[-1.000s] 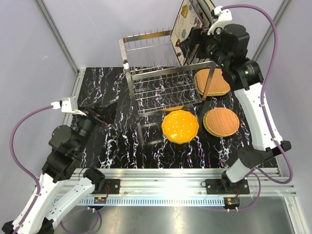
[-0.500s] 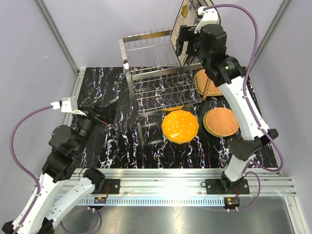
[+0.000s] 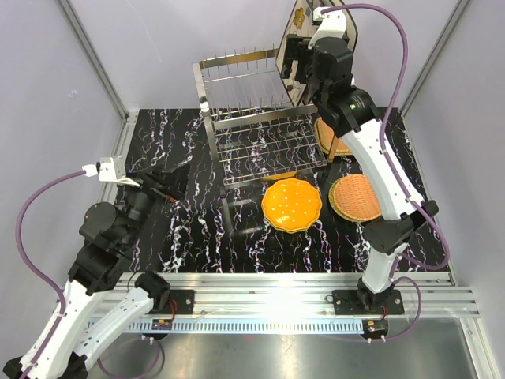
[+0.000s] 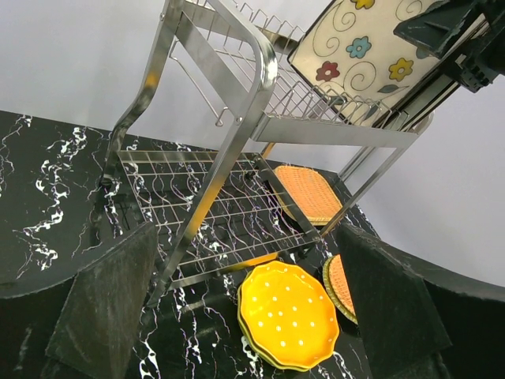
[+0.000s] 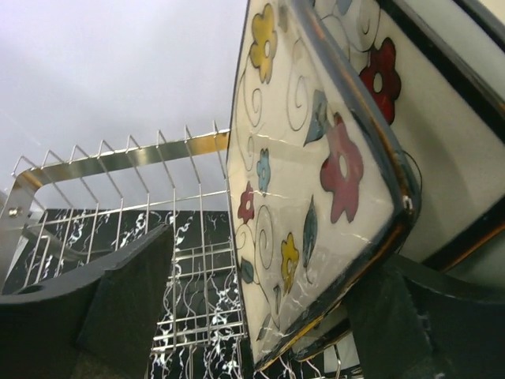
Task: Unload the plates from the dish rack
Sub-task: Grab a plate with the right arm
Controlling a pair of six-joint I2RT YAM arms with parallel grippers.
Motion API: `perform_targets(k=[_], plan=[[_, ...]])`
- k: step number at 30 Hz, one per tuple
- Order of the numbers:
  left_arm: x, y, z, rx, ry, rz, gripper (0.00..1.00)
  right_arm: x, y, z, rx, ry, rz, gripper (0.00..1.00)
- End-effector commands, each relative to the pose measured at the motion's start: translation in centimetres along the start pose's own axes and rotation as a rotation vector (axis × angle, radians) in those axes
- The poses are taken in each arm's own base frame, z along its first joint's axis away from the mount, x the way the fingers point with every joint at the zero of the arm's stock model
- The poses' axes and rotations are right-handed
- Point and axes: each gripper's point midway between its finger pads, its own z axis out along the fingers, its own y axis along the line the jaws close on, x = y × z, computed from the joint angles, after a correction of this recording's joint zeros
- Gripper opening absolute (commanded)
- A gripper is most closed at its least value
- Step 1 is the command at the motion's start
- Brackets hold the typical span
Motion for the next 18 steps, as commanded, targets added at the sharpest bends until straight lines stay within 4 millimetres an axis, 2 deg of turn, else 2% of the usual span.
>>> perform_targets(k=[1,9,10,13,18], plan=[[-1.2,-0.2,0.5,0.000,-0.049,0.006,0.99,-0.5,-2.9,1.4,0.151,-0.041,-0.001,0.87],[-1.2,-0.2,0.5,-0.002,-0.050,0.008,0.99,0.7,-2.9,2.6,0.178,-0.034,0.015,0.58],[-1.3,-0.2,0.5,-0.002,-0.052,0.007,0.99,0.7,-2.8,2.7,0.179,-0.034,0.016,0.52],[-1.4,-0.2,0.4,-0.002,-0.055,0.007,0.99,0.9,-2.9,3.0,0.190,-0.037,0.029,0.43],[-1.3,-0.1,0.4,-0.005,-0.052,0.009,0.99,1.1,-2.9,3.2,0.198,-0.037,0.059,0.33]])
